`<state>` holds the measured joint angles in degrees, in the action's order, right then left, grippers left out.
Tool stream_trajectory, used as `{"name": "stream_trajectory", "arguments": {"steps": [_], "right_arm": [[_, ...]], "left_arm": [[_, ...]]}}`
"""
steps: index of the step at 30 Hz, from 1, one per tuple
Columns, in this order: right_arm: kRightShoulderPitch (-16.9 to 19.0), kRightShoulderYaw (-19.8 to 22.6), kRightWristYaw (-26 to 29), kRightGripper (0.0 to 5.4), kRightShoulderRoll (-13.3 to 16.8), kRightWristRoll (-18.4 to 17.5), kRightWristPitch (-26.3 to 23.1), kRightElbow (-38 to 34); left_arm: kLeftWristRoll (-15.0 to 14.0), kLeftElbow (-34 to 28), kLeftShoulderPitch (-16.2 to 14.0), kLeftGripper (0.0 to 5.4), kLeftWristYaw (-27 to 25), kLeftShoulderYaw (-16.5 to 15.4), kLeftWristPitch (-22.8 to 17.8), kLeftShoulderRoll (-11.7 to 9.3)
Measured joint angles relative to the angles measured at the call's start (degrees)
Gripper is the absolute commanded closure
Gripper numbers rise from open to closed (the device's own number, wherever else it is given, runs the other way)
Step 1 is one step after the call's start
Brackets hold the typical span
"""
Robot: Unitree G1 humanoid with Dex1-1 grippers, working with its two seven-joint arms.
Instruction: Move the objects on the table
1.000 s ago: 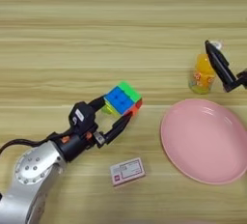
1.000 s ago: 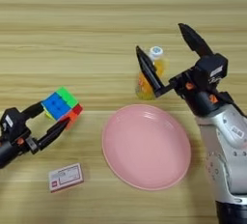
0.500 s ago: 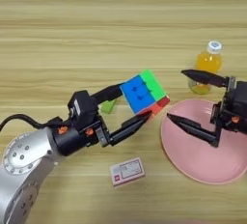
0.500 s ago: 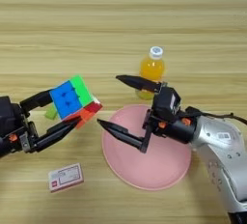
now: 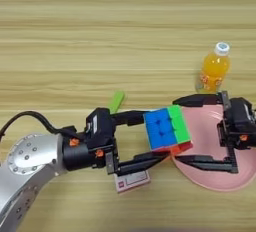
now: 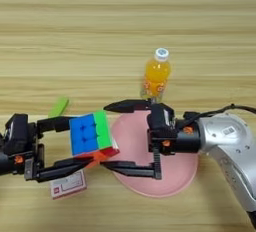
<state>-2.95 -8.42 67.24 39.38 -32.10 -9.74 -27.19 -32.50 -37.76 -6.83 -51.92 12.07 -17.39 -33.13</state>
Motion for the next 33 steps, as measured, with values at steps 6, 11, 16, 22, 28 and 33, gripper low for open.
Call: {"name": "stream_trajectory", "arguments": {"steps": [6,11,16,22,28,33], "right_arm": [[-0.42,-0.14,0.93,0.0,1.39,-2.09,-4.17,-3.16],[-1.73,-1.12,1.96,0.18,1.95,-3.52,-7.57,-4.83],[-2.01,-1.98,2.17,0.69,2.2,-3.73,-8.5,-5.71],[-1.99,-3.59,3.16,1.3,2.39,-1.61,-8.25,-4.36],[-1.96,-3.71,3.19,1.85,2.42,-0.65,-7.43,-4.26],[-1.62,-3.97,3.34,2.07,2.43,-0.14,-5.98,-3.92]], "left_arm": [[3.17,1.07,-0.22,2.12,-1.27,1.49,0.26,-1.87],[4.47,1.32,0.7,2.12,-2.3,2.46,0.27,-2.05],[4.98,1.31,1.02,2.12,-2.36,2.78,0.27,-2.05],[5.28,1.12,1.02,2.12,-2.55,3.61,0.24,-2.23],[5.33,0.7,1.02,2.12,-2.86,3.9,0.24,-2.83],[5.33,0.37,1.02,2.13,-2.76,3.96,0.18,-3.28]]}}
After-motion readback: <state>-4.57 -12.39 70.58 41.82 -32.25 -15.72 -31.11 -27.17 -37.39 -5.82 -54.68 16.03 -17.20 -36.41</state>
